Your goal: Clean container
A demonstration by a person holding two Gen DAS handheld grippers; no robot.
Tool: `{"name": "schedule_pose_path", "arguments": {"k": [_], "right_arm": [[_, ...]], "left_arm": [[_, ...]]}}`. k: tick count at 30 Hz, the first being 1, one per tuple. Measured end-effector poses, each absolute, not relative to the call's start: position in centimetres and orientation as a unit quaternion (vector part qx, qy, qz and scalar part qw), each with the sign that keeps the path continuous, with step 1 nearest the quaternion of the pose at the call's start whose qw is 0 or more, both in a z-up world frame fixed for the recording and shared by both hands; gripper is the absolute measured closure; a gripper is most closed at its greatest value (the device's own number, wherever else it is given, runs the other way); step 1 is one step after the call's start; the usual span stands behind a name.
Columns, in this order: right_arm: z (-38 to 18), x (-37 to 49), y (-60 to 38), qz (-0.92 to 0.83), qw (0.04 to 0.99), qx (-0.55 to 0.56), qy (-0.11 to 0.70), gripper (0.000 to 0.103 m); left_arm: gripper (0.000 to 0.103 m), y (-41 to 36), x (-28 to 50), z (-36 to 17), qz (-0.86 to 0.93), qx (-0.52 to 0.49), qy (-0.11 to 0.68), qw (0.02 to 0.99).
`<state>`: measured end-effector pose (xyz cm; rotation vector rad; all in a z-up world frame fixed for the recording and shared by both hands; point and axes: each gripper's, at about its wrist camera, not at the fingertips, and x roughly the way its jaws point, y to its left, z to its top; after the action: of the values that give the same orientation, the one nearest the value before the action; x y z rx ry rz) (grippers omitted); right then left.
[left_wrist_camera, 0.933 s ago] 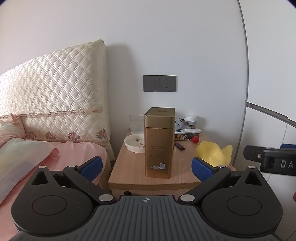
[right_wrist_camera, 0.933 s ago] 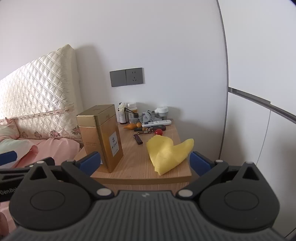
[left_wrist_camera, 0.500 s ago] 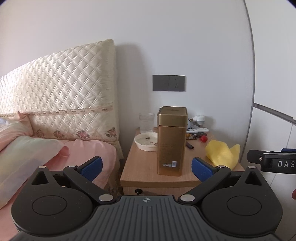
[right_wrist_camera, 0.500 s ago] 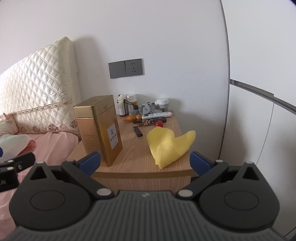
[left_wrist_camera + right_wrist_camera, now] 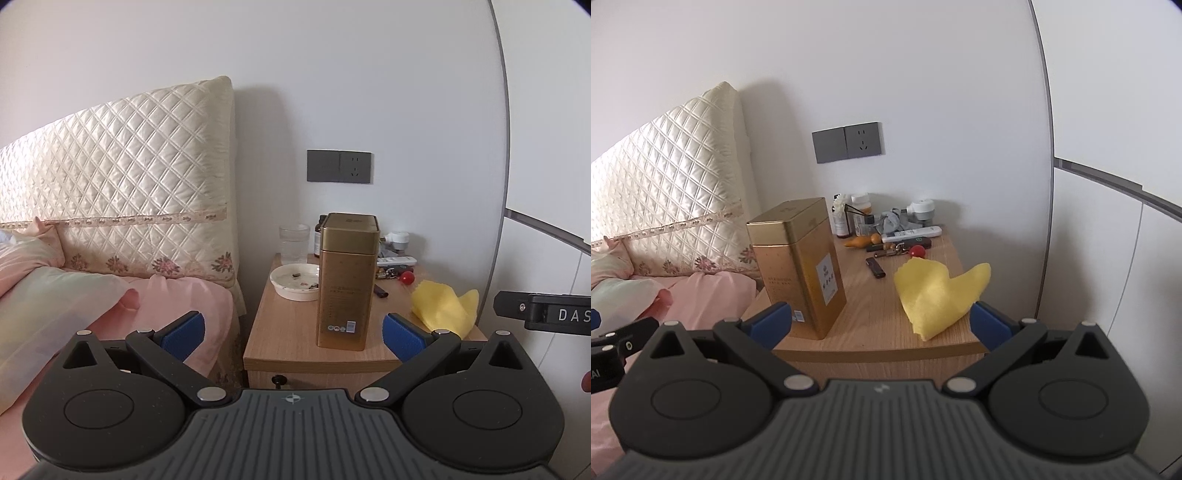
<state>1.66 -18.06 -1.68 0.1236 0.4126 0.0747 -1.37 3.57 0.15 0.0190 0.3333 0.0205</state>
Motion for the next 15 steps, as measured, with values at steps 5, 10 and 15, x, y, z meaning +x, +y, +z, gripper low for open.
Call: {"name": "schedule_pose_path", "arguments": {"k": [5,10,15], "right_arm": [[-2.0,1.62,-18.34,0.036,0.975,0.064,0.208,0.0],[-2.03,1.76,-18.54,0.032,0.976,0.065,0.207,0.0],[-1.97,2.53,-18.66,0.03,0.974,0.067,0.213,0.0]], "left_arm": [[0.0,3.62,-1.21,-0.22,0.005,0.002,0.173,0.985],[0.0,3.63,-0.98,-0.57,0.005,0.002,0.181,0.983],[0.0,3.91,-0.58,-0.49,0.006,0.0,0.184,0.983]]}}
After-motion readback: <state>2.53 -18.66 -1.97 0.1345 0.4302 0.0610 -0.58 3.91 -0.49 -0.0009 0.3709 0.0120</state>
